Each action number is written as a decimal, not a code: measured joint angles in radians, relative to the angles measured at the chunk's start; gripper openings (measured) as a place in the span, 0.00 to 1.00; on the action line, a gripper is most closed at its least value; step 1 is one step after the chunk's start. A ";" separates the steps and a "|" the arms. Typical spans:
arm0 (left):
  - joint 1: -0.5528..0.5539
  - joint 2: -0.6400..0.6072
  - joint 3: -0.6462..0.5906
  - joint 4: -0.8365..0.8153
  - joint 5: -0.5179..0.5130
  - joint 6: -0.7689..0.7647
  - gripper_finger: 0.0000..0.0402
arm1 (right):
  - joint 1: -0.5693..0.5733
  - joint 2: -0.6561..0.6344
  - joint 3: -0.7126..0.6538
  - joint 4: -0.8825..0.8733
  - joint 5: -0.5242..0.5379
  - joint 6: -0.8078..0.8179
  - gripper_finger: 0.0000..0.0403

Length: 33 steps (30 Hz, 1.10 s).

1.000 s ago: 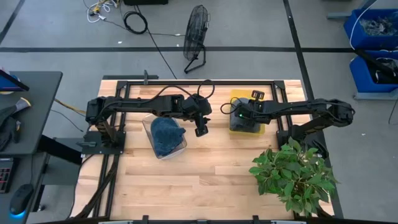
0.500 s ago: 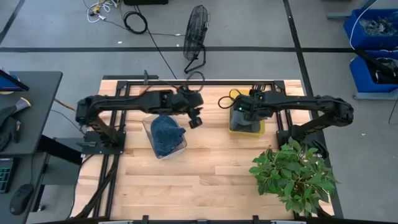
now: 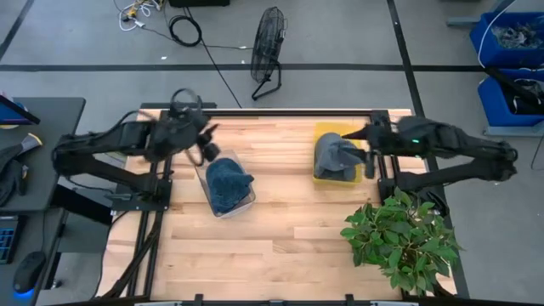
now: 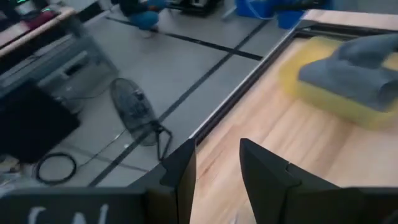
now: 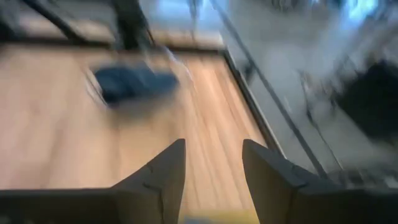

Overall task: Pick & Place hat
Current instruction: Return to Home Position

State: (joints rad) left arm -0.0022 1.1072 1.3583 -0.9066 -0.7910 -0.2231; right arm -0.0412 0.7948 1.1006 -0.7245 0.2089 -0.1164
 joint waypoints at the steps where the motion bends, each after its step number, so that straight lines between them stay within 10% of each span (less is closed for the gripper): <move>1: -0.012 -0.046 -0.058 0.006 -0.031 -0.031 0.31 | 0.004 -0.045 -0.051 0.060 -0.008 -0.011 0.40; 9: -0.141 -0.434 -0.553 0.274 0.026 -0.068 0.31 | 0.003 -0.356 -0.424 0.323 0.020 0.033 0.40; 16: -0.216 -0.658 -0.926 0.810 0.033 0.210 0.31 | 0.003 -0.524 -0.714 0.500 0.020 0.082 0.40; 33: -0.266 -0.948 -1.273 1.073 0.111 0.256 0.31 | 0.003 -0.790 -1.029 0.582 0.114 0.136 0.40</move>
State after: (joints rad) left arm -0.2680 0.1590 0.0857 0.1659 -0.6798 0.0330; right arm -0.0383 0.0044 0.0715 -0.1429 0.3229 0.0193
